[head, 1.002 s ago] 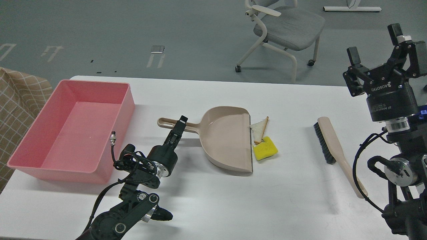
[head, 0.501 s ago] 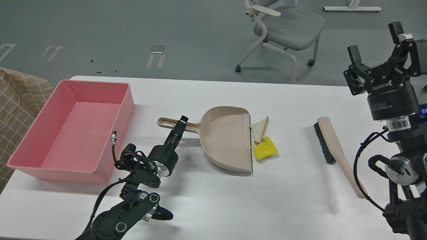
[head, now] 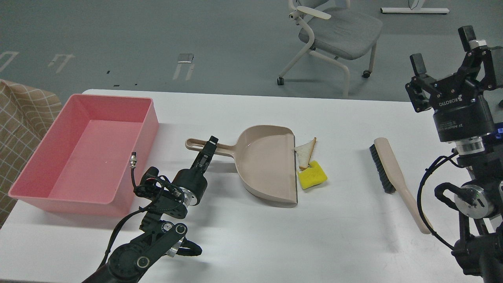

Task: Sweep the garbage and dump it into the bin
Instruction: 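Close the left gripper on the beige dustpan handle, then lower the right gripper to the wooden brush handle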

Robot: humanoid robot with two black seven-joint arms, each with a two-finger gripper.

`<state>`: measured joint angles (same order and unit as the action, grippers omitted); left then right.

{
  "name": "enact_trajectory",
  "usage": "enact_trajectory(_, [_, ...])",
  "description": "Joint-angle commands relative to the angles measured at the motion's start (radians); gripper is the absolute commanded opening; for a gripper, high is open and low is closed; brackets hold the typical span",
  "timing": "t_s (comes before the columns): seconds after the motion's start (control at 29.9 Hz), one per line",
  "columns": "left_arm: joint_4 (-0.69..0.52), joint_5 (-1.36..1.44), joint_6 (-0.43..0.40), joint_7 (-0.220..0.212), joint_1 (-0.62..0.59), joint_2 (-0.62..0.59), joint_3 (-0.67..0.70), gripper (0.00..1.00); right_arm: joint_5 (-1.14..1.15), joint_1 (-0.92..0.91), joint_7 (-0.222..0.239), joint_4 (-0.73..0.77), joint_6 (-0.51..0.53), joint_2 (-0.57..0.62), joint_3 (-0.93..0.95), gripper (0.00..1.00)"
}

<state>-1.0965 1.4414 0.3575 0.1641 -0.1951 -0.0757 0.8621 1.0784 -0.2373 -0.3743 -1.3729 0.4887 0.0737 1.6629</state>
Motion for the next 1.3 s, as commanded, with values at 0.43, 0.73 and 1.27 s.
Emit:
enact_trajectory(0.43, [0.017, -0.01, 0.0, 0.003, -0.014, 0.002, -0.003, 0.16, 0.0, 0.006, 0.0, -0.001, 0.0, 0.008, 0.0, 1.0])
enact_trajectory(0.73, [0.017, -0.012, 0.0, 0.006, -0.015, 0.002, -0.008, 0.13, 0.0, 0.007, 0.0, -0.008, 0.0, 0.014, -0.002, 1.0])
enact_trajectory(1.27, [0.015, -0.01, 0.0, 0.011, -0.02, -0.001, -0.008, 0.14, 0.578, -0.011, 0.002, 0.052, 0.0, 0.374, -0.025, 1.0])
